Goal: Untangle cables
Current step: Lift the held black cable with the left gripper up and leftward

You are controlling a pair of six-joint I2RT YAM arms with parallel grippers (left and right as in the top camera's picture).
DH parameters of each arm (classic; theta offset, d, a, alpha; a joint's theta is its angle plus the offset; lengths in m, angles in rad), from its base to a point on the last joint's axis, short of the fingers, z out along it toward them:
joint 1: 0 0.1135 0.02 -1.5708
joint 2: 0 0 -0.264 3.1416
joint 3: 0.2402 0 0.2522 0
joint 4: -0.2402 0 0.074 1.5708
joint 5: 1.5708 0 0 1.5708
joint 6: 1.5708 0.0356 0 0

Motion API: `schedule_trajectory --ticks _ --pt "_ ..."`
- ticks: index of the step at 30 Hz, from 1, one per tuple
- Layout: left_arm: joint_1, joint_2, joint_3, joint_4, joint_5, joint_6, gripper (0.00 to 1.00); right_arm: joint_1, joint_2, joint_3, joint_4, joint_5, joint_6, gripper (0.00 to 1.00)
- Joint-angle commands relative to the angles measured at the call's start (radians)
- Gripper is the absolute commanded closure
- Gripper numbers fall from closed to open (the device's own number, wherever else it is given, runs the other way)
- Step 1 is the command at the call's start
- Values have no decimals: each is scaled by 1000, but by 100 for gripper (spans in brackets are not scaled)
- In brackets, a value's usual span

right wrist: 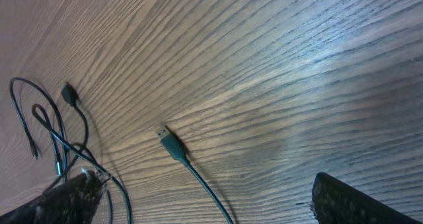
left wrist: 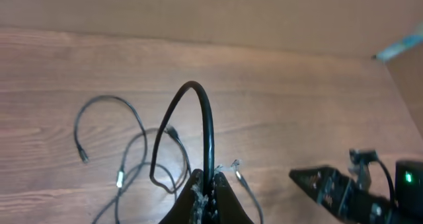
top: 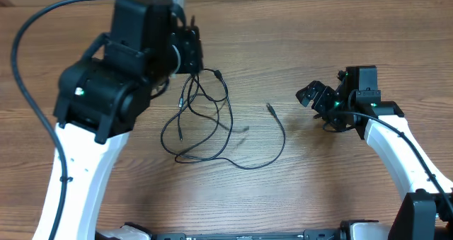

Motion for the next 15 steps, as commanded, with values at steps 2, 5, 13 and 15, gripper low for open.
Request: schedule_trajectory --ticks 2,5,13,15 --pt "39 -63 65 37 -101 5 96 5 0 21 3 11 -5 0" --pt "40 -93 76 70 -134 5 96 5 0 21 3 11 -5 0" --pt "40 -197 79 161 -142 5 96 5 0 21 3 11 -5 0" --pt "40 -218 79 170 -183 4 96 5 0 21 3 11 -5 0"
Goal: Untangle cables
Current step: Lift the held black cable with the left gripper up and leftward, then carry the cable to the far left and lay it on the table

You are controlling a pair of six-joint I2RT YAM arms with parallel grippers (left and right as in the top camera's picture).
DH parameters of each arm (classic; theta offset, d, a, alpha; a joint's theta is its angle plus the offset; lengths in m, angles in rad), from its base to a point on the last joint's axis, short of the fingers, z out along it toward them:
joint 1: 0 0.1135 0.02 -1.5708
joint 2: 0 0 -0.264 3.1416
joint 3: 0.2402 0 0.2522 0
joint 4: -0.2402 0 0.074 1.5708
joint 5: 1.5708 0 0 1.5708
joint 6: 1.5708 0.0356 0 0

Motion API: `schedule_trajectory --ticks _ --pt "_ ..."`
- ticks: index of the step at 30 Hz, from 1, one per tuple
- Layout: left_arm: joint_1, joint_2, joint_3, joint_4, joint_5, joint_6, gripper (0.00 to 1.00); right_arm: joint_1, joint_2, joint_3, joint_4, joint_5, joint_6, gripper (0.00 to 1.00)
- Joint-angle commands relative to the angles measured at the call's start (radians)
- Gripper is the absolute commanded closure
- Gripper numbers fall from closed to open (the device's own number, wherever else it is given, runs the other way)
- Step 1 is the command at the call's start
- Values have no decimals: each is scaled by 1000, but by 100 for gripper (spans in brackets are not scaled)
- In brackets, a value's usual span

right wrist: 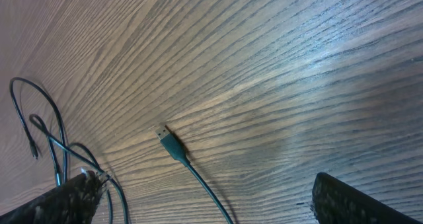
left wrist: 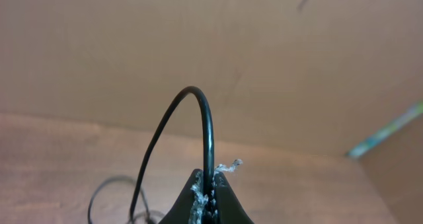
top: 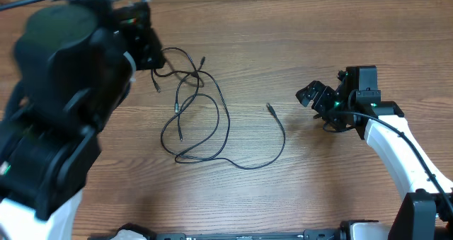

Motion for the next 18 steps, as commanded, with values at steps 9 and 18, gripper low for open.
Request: schedule_trajectory --ticks 9,18 --pt "3 -76 23 1 -274 4 96 5 0 21 3 11 -4 0" --pt "4 -12 21 -3 -499 11 96 5 -1 21 3 11 -4 0"
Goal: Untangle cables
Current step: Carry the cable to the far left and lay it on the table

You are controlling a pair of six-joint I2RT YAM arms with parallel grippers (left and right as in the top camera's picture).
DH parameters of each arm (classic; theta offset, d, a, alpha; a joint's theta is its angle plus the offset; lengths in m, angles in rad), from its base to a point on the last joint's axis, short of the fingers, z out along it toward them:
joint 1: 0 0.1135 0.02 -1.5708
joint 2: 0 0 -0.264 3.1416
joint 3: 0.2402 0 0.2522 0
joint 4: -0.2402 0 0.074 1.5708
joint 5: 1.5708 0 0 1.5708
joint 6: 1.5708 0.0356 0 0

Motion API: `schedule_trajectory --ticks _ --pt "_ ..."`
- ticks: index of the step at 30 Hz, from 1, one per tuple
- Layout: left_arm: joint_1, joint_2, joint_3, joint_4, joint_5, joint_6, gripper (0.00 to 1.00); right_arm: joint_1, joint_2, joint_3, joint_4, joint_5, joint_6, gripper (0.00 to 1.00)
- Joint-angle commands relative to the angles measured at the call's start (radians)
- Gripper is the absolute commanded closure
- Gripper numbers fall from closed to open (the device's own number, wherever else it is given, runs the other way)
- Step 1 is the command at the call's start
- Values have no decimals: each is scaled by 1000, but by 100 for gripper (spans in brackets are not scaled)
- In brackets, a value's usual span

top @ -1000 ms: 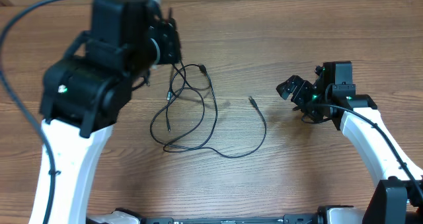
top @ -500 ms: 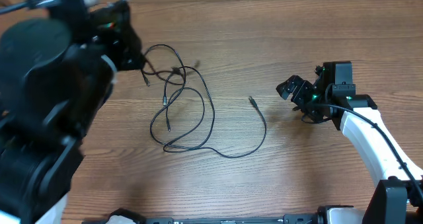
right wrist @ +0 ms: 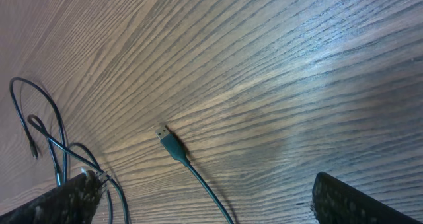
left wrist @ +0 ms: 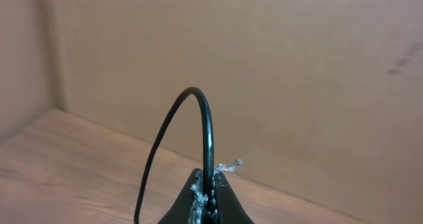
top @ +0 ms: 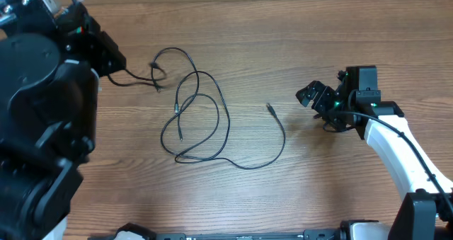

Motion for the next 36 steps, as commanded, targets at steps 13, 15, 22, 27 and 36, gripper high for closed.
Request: schedule_trajectory --ticks 13,15,22,27,36 --pt "107 75 13 -25 -151 38 96 5 0 21 2 11 -4 0" --pt "148 75 13 -37 -150 37 96 5 0 21 2 11 -4 0" --pt "337 93 13 -26 -47 21 96 5 -1 21 2 11 -4 0" --pt "478 173 13 53 44 19 96 5 -1 21 2 11 -4 0" --pt "598 412 13 389 146 108 96 5 0 21 2 11 -4 0"
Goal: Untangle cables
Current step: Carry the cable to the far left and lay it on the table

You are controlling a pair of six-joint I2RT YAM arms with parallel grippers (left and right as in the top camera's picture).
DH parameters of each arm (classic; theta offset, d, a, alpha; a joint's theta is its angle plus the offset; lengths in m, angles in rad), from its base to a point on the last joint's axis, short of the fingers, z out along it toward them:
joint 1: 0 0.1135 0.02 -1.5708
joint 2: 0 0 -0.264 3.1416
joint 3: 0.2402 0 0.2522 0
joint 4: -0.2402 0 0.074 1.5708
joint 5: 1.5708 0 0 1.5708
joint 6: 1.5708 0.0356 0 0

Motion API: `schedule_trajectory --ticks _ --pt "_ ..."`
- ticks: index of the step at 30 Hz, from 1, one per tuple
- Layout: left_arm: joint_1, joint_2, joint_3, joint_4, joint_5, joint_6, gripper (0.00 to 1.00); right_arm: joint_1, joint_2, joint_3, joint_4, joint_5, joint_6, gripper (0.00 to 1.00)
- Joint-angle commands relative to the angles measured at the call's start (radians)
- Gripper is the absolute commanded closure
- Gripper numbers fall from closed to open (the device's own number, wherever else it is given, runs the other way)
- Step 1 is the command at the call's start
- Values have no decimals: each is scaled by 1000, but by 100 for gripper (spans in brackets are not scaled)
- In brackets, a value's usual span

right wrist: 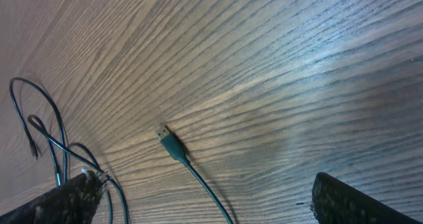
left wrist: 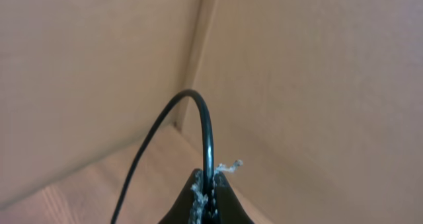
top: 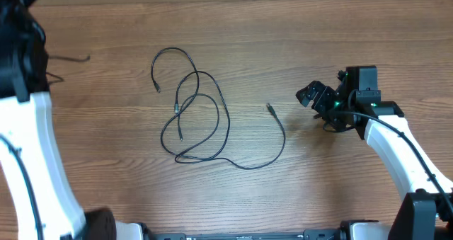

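Note:
My left gripper is shut on a thin black cable that arches up from its jaws. From overhead this cable's free end sticks out at the far left, apart from the pile. The remaining tangle of thin black loops lies left of centre. One long strand runs out of it to a plug, which appears teal in the right wrist view. My right gripper hovers open to the right of that plug, holding nothing.
A brown cardboard wall runs along the back and left side of the wooden table. The left arm's white link runs down the left edge. The right arm reaches in from the lower right.
My left gripper has moved further left, to the table's left edge, still shut on the cable. The cable's free end, then touching the tangle's top loop, now lies apart from the pile.
First my left gripper was shut on a cable right above the tangle. Then it stood further left with the cable trailing from the pile, then further left again. Now the cable lies separate at the far left. The right arm stayed open and still.

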Motion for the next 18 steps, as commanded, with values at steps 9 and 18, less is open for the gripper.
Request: schedule_trajectory --ticks 9,18 --pt "55 176 11 240 353 140 96 5 0 21 3 11 -5 0" --pt "114 337 10 -49 316 73 96 5 0 21 3 11 -5 0"
